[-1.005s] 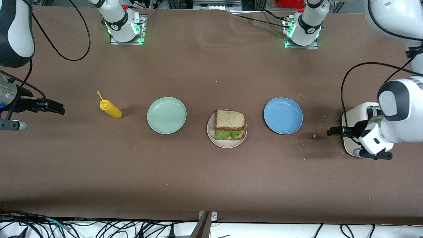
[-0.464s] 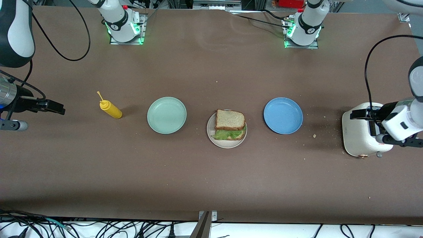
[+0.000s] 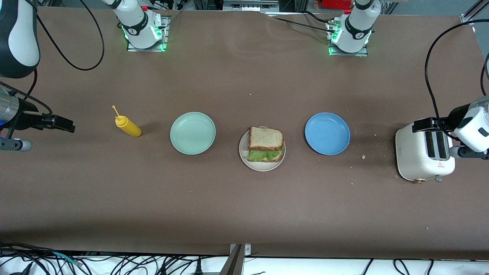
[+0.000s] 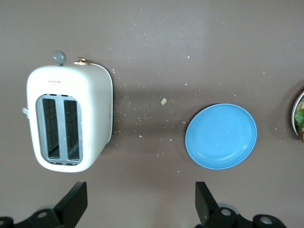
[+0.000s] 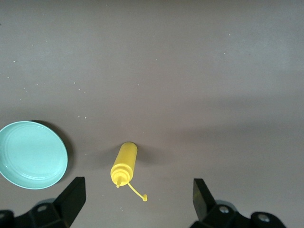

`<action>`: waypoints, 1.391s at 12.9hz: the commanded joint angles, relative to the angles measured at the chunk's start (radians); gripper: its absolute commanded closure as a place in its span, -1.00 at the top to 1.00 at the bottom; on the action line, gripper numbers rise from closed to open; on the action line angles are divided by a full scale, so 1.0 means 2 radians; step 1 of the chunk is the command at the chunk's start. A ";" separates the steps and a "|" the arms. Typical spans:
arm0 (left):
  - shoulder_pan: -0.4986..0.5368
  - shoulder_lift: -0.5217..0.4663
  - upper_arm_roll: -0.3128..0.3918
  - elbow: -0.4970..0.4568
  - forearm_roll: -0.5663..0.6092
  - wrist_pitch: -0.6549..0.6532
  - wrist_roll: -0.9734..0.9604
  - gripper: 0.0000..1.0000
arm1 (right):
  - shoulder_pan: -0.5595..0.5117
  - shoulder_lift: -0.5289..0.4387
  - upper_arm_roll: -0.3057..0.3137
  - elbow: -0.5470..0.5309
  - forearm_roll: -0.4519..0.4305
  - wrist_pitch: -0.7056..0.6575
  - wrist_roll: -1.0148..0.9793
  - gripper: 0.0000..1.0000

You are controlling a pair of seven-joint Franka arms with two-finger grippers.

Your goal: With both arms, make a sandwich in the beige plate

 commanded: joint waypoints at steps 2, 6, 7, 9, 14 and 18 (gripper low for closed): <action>0.077 -0.069 -0.140 -0.041 0.068 -0.009 -0.040 1.00 | -0.003 -0.010 0.004 -0.011 -0.006 0.007 -0.002 1.00; 0.109 -0.144 -0.171 -0.099 0.060 -0.007 -0.047 1.00 | -0.003 -0.010 0.003 -0.012 -0.006 0.007 -0.002 1.00; 0.126 -0.156 -0.191 -0.106 0.066 -0.007 -0.048 1.00 | -0.003 -0.010 0.003 -0.012 -0.006 0.007 -0.002 1.00; 0.139 -0.168 -0.202 -0.108 0.067 -0.008 -0.048 1.00 | -0.003 -0.010 0.003 -0.012 -0.006 0.007 -0.001 1.00; 0.164 -0.174 -0.225 -0.104 0.062 -0.004 -0.082 1.00 | -0.003 -0.010 0.003 -0.012 -0.006 0.007 -0.001 1.00; 0.158 -0.174 -0.232 -0.104 0.060 -0.004 -0.088 1.00 | -0.003 -0.010 0.003 -0.012 -0.006 0.007 -0.001 1.00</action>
